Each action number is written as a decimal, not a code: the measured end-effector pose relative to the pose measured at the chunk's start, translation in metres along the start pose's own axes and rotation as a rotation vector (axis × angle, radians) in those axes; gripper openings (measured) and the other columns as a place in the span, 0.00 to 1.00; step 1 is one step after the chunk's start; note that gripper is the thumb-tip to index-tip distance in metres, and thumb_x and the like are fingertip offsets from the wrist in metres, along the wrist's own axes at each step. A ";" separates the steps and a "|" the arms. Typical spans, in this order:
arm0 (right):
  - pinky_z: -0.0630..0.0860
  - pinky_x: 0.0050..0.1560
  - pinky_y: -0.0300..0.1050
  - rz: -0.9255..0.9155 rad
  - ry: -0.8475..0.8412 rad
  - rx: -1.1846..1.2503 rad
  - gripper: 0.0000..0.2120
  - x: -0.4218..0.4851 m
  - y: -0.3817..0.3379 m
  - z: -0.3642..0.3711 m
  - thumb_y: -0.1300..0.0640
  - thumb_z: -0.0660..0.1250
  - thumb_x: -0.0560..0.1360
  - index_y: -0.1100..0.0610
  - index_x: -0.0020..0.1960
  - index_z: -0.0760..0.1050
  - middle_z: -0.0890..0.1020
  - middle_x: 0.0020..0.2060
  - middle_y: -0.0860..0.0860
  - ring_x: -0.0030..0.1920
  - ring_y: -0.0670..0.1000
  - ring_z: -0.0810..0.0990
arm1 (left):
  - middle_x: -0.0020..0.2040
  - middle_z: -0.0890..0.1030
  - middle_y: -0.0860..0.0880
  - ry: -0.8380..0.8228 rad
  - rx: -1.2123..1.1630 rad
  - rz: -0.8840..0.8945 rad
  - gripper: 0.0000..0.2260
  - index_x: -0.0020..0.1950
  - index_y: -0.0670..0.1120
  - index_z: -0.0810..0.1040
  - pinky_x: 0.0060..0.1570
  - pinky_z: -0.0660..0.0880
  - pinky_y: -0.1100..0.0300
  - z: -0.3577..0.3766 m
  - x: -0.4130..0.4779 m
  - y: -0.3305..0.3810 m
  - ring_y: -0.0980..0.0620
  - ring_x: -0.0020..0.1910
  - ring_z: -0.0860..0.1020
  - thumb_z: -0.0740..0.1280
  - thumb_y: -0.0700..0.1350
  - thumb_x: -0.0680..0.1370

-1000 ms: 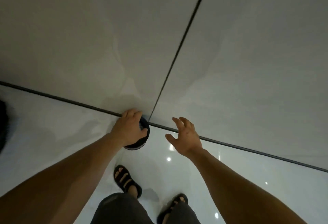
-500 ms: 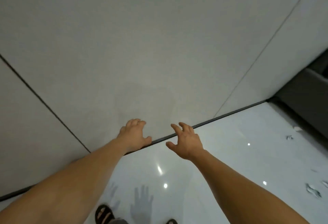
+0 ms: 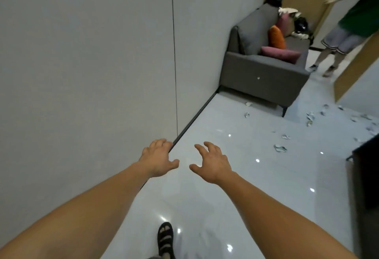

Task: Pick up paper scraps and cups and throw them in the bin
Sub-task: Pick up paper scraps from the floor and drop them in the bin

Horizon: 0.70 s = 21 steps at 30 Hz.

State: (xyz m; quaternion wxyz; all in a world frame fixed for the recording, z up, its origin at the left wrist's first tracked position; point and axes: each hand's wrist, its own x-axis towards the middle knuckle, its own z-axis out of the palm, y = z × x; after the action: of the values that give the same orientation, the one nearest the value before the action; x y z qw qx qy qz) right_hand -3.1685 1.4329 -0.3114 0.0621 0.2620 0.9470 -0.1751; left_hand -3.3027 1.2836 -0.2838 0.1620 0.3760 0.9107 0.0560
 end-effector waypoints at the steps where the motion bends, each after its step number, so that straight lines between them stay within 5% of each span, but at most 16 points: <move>1: 0.61 0.70 0.59 0.034 0.002 0.001 0.36 0.005 0.012 -0.005 0.36 0.61 0.75 0.45 0.78 0.52 0.53 0.78 0.51 0.77 0.55 0.51 | 0.78 0.56 0.48 -0.009 0.001 0.030 0.33 0.76 0.51 0.58 0.72 0.55 0.48 0.001 0.015 0.010 0.48 0.76 0.53 0.62 0.62 0.74; 21: 0.64 0.69 0.56 0.436 0.030 0.118 0.34 0.168 0.187 -0.076 0.38 0.62 0.76 0.46 0.78 0.54 0.53 0.77 0.50 0.75 0.55 0.54 | 0.78 0.55 0.47 -0.225 0.018 0.368 0.35 0.77 0.48 0.56 0.72 0.59 0.48 -0.020 0.312 0.152 0.46 0.76 0.55 0.64 0.59 0.75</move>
State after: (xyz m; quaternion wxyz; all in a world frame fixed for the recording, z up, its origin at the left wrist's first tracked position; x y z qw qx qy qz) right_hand -3.2171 1.6897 -0.3312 0.0688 0.4665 0.8568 -0.2086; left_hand -3.4155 1.6110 -0.3098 0.2464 0.5410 0.8034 0.0342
